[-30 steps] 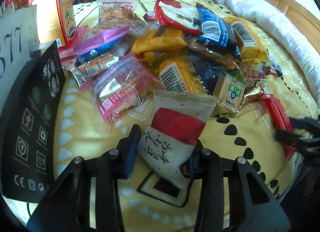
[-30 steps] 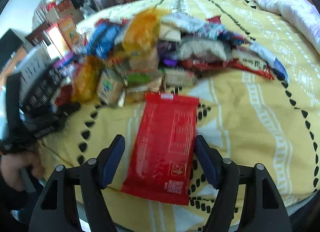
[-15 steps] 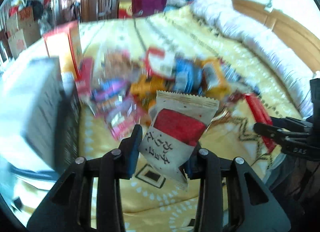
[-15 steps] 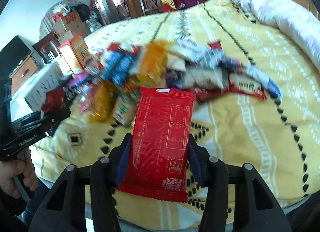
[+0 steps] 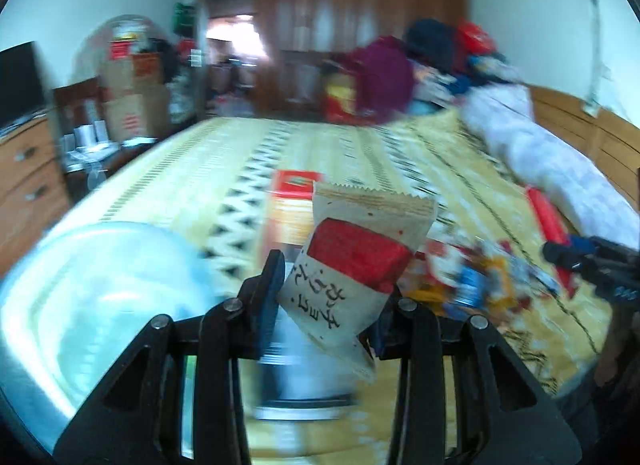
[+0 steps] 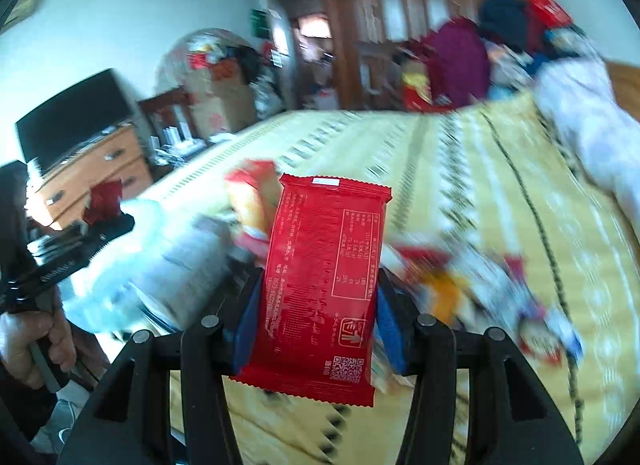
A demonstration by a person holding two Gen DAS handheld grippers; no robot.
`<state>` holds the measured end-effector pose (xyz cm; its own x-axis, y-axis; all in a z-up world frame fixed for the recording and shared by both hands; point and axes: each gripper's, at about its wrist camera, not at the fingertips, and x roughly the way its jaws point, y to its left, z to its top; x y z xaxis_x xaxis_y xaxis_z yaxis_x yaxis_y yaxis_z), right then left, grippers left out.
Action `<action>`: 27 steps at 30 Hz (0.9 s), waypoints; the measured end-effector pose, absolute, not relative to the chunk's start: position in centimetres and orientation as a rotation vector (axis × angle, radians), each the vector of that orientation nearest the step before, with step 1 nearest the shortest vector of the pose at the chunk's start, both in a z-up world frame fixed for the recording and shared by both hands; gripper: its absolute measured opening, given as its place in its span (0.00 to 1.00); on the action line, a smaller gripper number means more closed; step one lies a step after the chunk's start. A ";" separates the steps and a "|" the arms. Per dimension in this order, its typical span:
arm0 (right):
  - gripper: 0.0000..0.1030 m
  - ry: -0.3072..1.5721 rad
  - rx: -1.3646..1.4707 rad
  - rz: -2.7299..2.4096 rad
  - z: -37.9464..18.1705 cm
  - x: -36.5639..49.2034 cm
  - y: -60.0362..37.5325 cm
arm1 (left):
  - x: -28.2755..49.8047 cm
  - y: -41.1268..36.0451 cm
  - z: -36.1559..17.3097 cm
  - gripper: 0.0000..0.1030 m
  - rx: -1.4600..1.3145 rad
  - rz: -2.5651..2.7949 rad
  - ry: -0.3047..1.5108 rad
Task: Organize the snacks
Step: 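Carry both held packets toward the clear bowl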
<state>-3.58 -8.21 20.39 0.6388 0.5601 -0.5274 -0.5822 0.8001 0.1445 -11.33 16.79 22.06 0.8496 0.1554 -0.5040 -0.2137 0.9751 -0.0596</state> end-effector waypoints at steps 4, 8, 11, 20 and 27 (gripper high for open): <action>0.53 0.541 -0.070 0.792 23.6 -3.8 -1.4 | -13.2 21.7 22.2 0.36 -0.153 0.328 0.519; 0.53 0.533 -0.106 0.933 25.4 -4.8 5.9 | -14.8 25.4 21.9 0.36 -0.180 0.441 0.526; 0.53 0.546 -0.140 1.026 25.9 -6.1 11.1 | -15.8 27.2 21.4 0.36 -0.212 0.489 0.537; 0.53 0.639 -0.196 1.170 24.1 -8.6 22.0 | -17.6 30.4 20.0 0.36 -0.286 0.534 0.548; 0.53 0.691 -0.231 1.198 22.5 -9.2 25.2 | -17.8 31.8 19.4 0.36 -0.319 0.532 0.558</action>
